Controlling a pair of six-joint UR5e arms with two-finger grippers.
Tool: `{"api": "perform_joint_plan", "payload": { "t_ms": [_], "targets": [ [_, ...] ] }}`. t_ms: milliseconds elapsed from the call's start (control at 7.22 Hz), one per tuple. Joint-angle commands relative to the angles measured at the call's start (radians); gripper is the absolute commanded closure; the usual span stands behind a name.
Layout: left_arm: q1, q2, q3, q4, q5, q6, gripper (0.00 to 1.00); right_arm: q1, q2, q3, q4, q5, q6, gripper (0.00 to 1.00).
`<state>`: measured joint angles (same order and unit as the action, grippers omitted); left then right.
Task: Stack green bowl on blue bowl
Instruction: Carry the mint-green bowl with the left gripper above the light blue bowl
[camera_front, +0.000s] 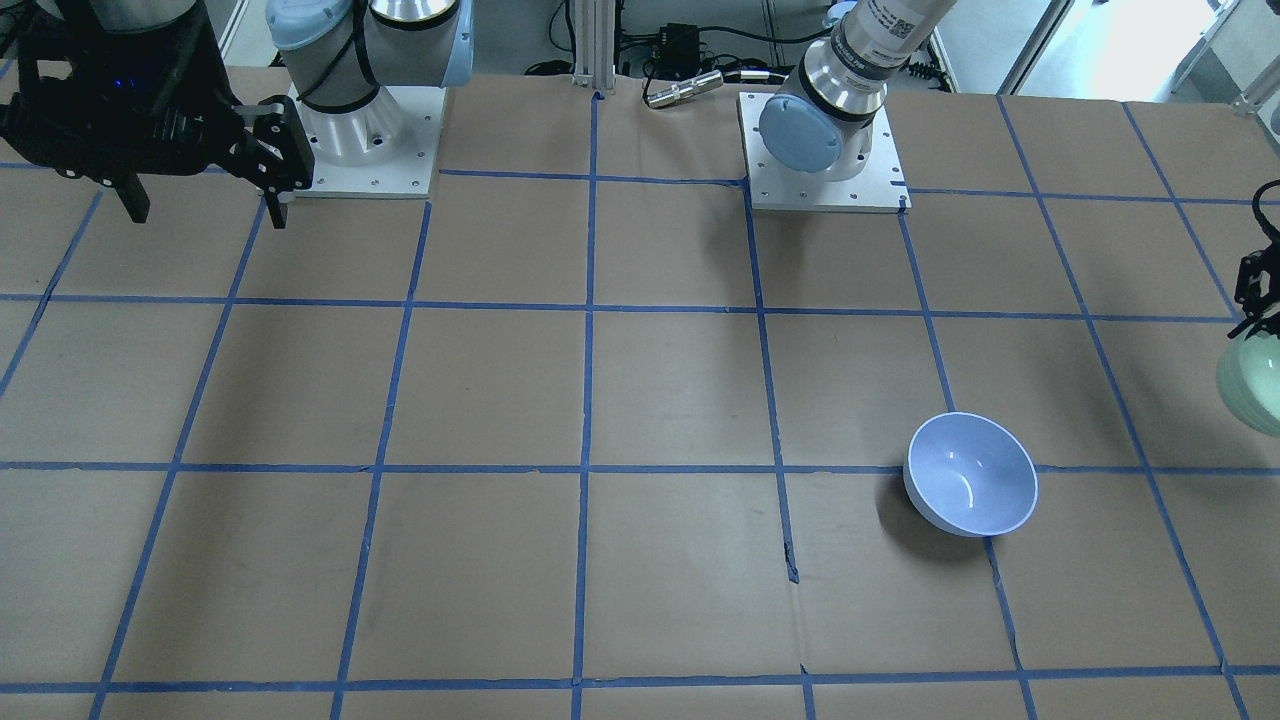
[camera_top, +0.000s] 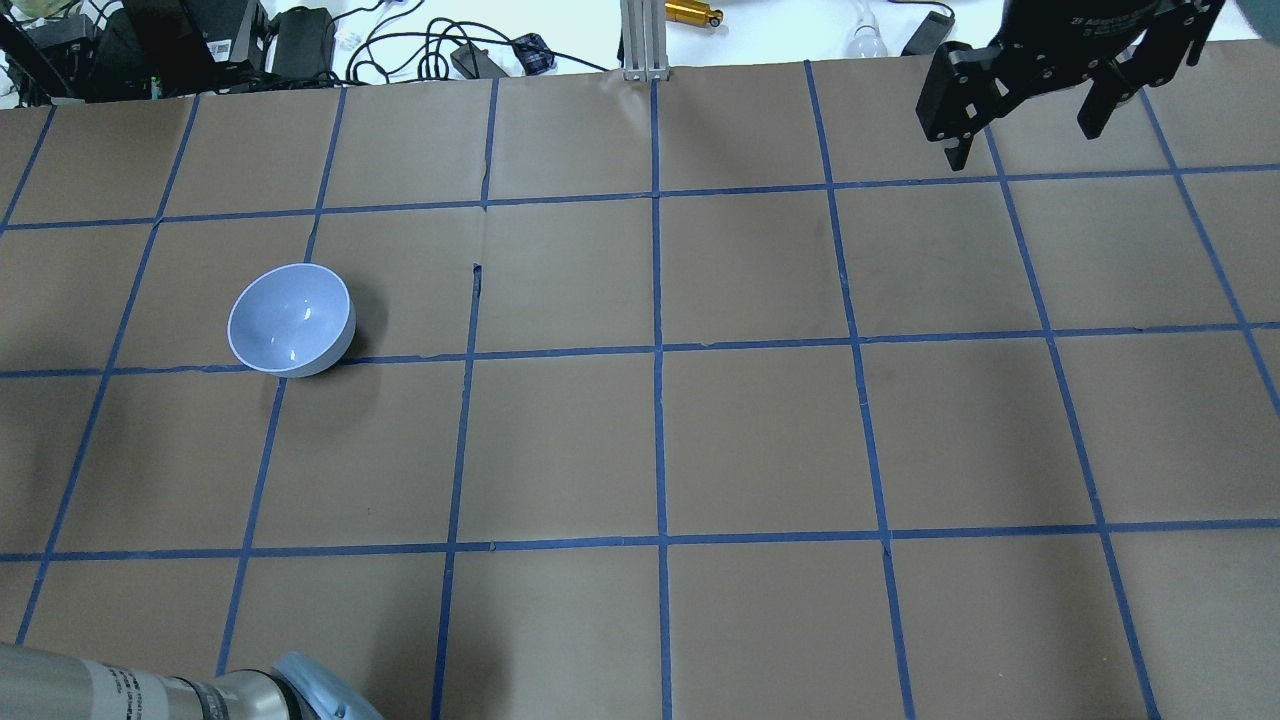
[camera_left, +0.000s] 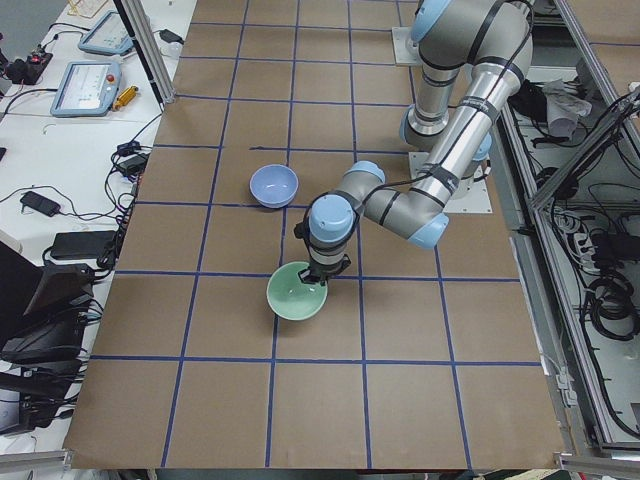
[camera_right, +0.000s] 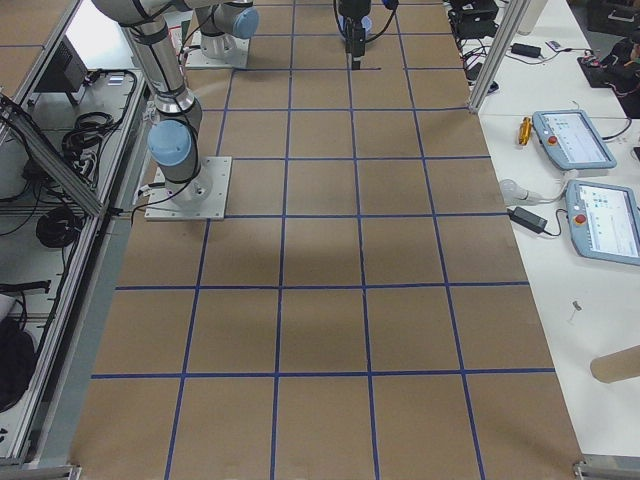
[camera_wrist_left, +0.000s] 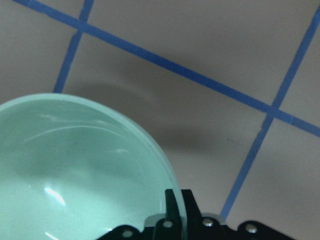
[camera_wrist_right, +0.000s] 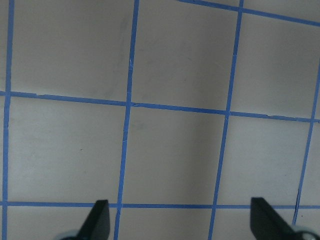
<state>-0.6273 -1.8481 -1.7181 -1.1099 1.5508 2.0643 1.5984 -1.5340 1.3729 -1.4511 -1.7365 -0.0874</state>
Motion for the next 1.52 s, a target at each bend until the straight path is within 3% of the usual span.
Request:
{"api": "perform_joint_plan", "payload": {
  "t_ms": [0,692,969,1385],
  "targets": [
    [-0.145,0.044,0.0,0.001,-0.02,-0.212,1.0,0.0,0.0,0.0,0.0,0.0,0.0,0.0],
    [-0.518,0.112,0.012,0.002,-0.009,-0.77,1.0,-0.001,0.0,0.0,0.0,0.0,0.0,0.0],
    [-0.644,0.084,0.011,0.019,-0.015,-0.976,1.0,0.0,0.0,0.0,0.0,0.0,0.0,0.0],
    [-0.666,0.076,-0.036,0.012,-0.026,-1.041,1.0,0.0,0.0,0.0,0.0,0.0,0.0,0.0]
  ]
}}
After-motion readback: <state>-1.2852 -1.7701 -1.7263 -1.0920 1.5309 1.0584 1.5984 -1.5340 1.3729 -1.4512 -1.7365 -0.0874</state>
